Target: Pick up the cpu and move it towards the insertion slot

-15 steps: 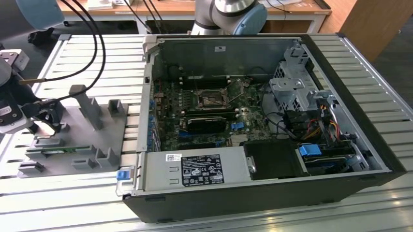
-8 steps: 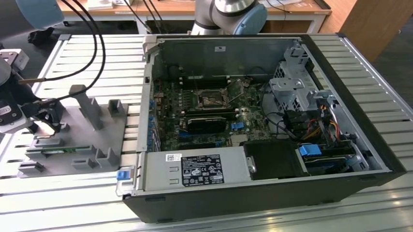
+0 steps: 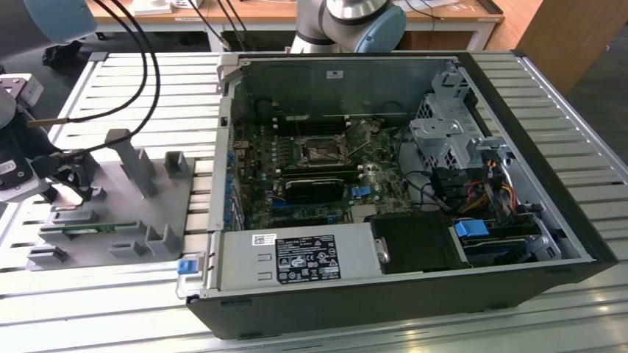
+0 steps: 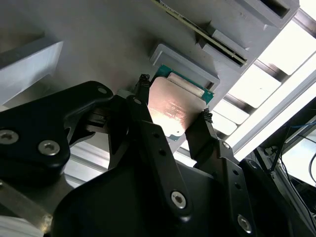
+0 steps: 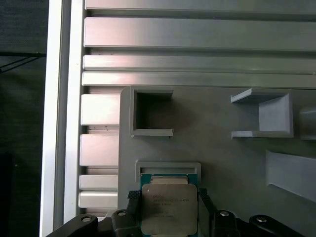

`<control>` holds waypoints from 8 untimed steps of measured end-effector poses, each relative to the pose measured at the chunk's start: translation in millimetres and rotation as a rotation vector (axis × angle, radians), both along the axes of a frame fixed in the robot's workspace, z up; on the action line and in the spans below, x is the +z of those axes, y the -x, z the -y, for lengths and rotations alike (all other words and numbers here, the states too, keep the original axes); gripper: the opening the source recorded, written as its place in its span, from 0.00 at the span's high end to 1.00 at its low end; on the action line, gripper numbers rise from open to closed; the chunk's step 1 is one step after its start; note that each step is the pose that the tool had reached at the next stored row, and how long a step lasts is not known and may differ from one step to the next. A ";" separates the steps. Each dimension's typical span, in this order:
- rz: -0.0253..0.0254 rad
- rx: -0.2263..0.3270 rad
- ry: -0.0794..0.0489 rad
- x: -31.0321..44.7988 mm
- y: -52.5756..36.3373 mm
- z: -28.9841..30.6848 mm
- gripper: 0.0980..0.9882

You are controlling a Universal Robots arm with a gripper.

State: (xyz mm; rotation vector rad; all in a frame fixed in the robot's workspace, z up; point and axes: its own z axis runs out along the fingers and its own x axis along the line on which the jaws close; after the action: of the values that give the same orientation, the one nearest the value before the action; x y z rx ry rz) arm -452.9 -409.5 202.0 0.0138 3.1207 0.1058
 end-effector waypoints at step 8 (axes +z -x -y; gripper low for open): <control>0.0001 0.000 0.000 1.2 0.0 0.0 0.50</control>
State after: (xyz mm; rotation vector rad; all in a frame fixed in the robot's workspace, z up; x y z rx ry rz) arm -452.8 -409.5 203.2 0.0138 3.1206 0.1059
